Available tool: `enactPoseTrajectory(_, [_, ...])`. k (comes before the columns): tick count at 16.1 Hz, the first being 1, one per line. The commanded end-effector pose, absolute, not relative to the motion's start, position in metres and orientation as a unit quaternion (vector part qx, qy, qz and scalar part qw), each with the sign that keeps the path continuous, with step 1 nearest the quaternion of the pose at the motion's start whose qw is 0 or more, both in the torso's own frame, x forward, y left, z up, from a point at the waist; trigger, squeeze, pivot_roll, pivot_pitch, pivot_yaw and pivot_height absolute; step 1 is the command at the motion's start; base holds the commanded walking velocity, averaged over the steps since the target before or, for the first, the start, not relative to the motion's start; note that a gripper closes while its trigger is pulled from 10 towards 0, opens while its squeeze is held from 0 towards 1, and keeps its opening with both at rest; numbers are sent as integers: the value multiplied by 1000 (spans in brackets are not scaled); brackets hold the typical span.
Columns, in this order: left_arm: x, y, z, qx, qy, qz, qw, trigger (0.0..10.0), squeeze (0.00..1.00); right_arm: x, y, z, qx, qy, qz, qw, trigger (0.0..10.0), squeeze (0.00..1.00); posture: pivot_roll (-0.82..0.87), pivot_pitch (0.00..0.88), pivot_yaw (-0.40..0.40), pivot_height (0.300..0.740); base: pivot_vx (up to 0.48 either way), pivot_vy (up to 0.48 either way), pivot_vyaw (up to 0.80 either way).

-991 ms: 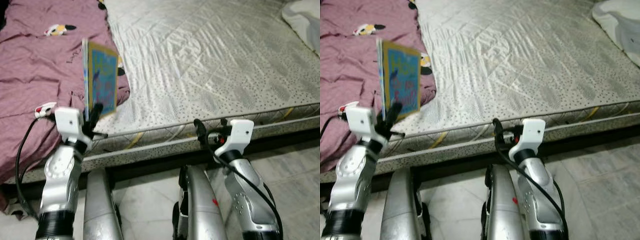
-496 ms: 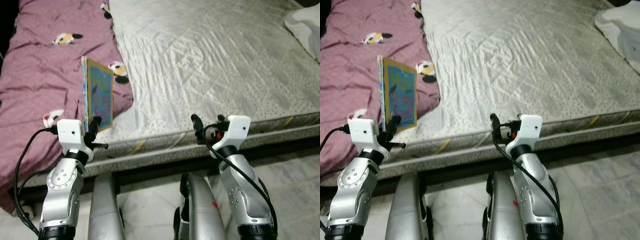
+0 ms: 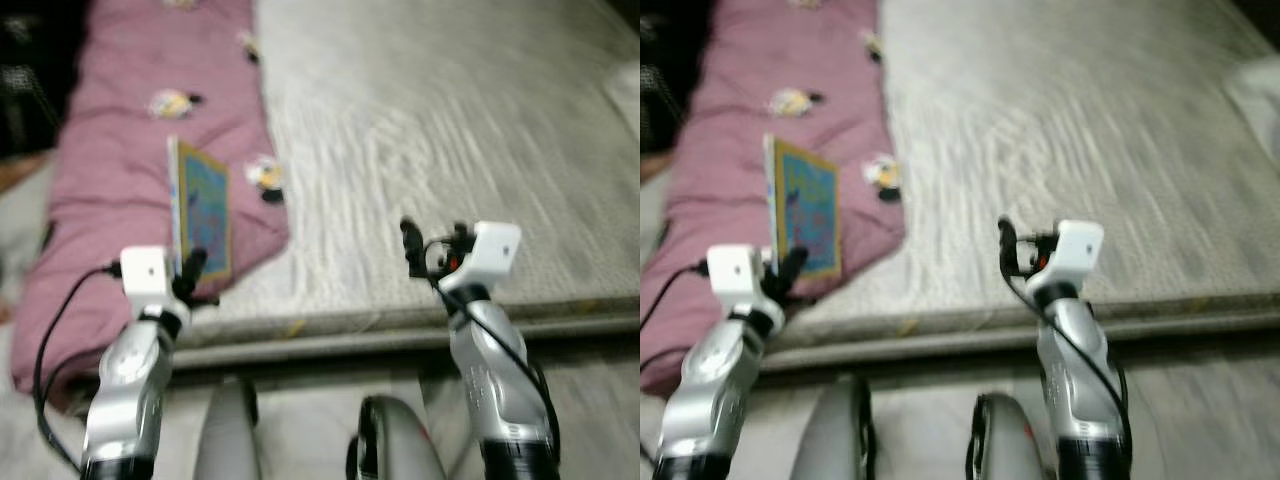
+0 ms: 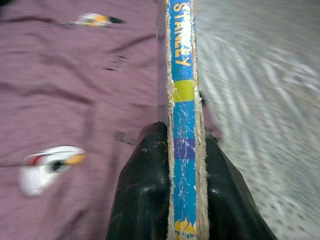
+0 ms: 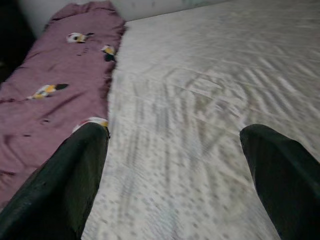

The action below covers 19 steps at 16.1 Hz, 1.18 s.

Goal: Clean up the room

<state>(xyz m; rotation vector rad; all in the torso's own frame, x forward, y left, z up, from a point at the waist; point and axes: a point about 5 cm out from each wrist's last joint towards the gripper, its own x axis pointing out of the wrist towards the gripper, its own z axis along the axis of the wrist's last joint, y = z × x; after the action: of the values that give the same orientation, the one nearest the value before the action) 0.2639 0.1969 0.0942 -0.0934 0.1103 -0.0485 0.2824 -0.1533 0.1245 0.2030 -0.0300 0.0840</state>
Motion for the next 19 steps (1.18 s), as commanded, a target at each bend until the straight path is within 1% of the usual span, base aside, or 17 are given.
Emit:
enactPoseTrajectory(1, [263,202,100,-39,44,-14,998,10000,0,283,-155,122,100,-12,35,994,10000,0,18,97,5,728,0,0,0])
enactPoseTrajectory(3, [265,203,100,-48,48,-13,998,10000,0,282,-156,121,98,-12,32,995,10000,0,16,98,4,740,0,0,0])
enactPoseTrajectory(5, [265,202,99,-32,45,-23,998,10000,0,282,-161,120,88,-11,18,996,10000,0,11,98,4,740,0,0,0])
enactPoseTrajectory(9, [266,198,94,-25,58,-41,997,10000,0,279,-167,117,83,-10,4,996,10000,0,3,92,7,740,0,0,0])
enactPoseTrajectory(12, [271,192,96,-22,50,-58,997,10000,0,278,-168,114,76,-2,1,997,10000,0,1,86,-3,740,0,0,0])
enactPoseTrajectory(14, [276,181,99,-22,42,-72,996,10000,0,282,-171,110,71,6,0,997,10000,0,2,85,-14,740,0,0,0])
enactPoseTrajectory(17, [275,177,98,-25,39,-84,995,10000,0,282,-173,111,69,-1,-12,998,10000,0,4,83,-13,740,0,0,0])
enactPoseTrajectory(19, [271,178,95,-29,45,-86,995,10000,0,277,-177,107,69,6,-23,997,10000,0,4,85,-12,740,0,0,0])
